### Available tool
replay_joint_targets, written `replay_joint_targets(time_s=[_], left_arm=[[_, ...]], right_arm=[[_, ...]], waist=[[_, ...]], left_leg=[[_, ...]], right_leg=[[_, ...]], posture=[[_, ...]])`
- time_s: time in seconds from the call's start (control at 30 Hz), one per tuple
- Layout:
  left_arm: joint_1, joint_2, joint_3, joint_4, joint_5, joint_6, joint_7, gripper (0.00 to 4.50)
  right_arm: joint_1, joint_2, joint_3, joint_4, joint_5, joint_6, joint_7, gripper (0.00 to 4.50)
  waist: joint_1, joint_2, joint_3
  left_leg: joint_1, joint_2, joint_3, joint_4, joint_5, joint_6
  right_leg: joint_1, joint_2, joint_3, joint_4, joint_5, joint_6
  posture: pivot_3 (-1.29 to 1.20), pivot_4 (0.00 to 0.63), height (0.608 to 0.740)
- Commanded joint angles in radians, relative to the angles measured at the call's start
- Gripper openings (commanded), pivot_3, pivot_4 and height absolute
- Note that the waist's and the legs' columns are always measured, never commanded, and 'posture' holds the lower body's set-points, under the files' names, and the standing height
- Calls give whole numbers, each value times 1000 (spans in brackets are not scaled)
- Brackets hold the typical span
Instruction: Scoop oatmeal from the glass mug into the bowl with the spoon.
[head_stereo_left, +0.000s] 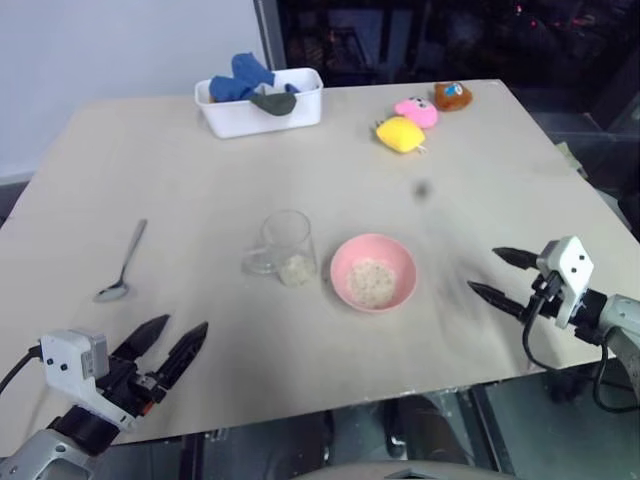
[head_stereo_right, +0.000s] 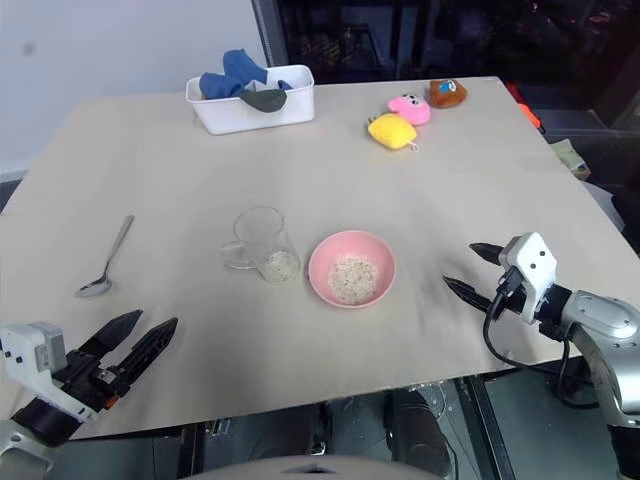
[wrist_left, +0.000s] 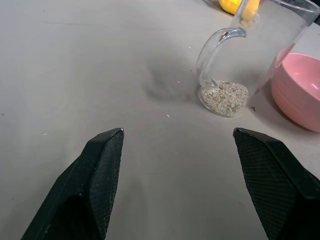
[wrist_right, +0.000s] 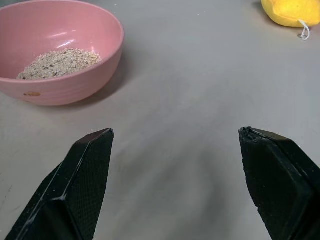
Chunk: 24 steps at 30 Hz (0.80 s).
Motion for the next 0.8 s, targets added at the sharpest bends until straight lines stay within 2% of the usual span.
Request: replay_joint_targets(time_s=[0.03, 0.2, 0.33, 0.43, 0.53, 0.8], left_arm=[[-36, 20, 23, 8, 14, -15, 11, 3581], [-138, 28, 25, 41, 49, 7, 107, 3581], [-224, 45, 51, 61, 62, 89, 270, 3581], [-285, 138, 110, 113, 1, 251, 348, 3581], [-354, 218, 160, 209, -82, 331, 313, 3581], [-564, 397, 124, 443, -22, 461, 309, 3581]], right_arm=[[-19, 22, -17, -27, 7, -69, 6, 4031], [-74, 63, 15, -45, 53, -75, 27, 4031], [-119, 66, 10, -113, 205, -8, 70, 4031], [-205, 64, -7, -202, 395, 85, 58, 4031], [-269, 51, -17, -254, 517, 135, 51, 4031], [-329, 49, 12, -312, 506, 124, 17, 4031]], waist=[[0, 0, 0], [1, 0, 1], [3, 1, 1], [0, 1, 2], [0, 2, 2], [11, 1, 3]], left_leg=[[0, 0, 0, 0, 0, 0], [1, 0, -1, 0, 0, 0], [1, 0, 0, 0, 0, 0], [1, 1, -1, 0, 0, 0], [2, 3, -2, 0, 0, 0], [0, 1, -2, -1, 0, 0]], right_leg=[[0, 0, 0, 0, 0, 0], [1, 0, 0, 1, 0, 0], [1, 0, 0, 0, 0, 0], [1, 1, -1, 1, 0, 0], [1, 1, -2, 2, 0, 0], [1, -1, -3, 0, 2, -3]], posture=[[0, 150, 740], [0, 150, 740], [0, 150, 740], [0, 150, 740], [0, 150, 740], [0, 150, 740]])
